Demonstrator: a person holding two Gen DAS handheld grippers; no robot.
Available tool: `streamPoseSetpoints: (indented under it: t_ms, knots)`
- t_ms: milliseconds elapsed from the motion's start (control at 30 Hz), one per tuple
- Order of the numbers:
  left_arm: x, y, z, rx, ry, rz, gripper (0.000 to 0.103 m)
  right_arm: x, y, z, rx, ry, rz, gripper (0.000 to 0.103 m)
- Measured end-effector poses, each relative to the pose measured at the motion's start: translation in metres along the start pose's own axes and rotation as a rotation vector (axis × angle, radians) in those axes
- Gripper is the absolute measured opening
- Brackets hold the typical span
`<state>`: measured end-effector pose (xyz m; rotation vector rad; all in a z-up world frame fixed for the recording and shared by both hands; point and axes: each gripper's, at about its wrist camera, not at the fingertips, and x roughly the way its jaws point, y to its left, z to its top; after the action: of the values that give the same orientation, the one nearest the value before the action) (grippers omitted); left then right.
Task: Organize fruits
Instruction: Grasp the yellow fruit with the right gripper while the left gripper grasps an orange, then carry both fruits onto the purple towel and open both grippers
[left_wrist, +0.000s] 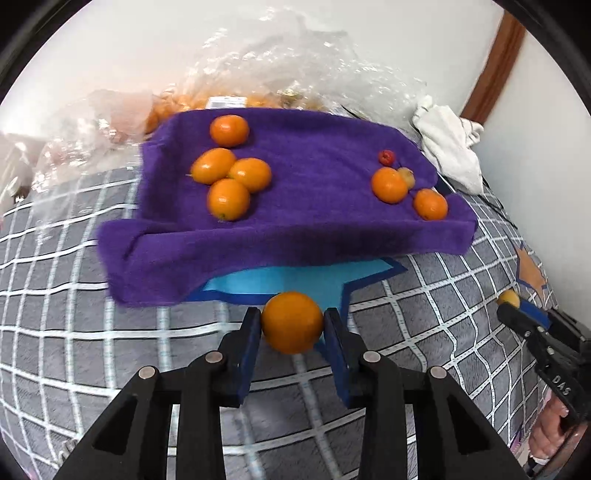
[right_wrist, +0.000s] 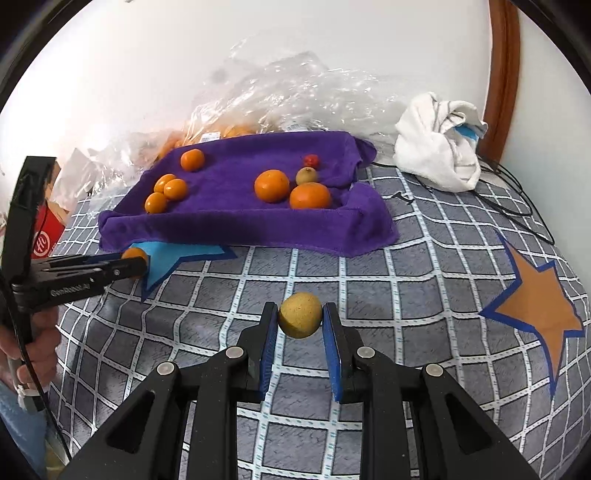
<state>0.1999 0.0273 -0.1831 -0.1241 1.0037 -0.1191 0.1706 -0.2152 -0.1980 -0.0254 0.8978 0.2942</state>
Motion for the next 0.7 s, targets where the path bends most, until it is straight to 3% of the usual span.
streamPoseSetpoints:
  t_ms: [367,700]
  knots:
    - [-0.053,0.052,0.030,-0.088,-0.110,0.038,0.033,0.002,0.027,0.040,-0.081,-0.046,-0.006,0.024]
    - [-0.062,0.072,0.062,-0.109,-0.155,0.061,0.033,0.032,0.035,0.088,0.008,-0.040,0.079,0.024]
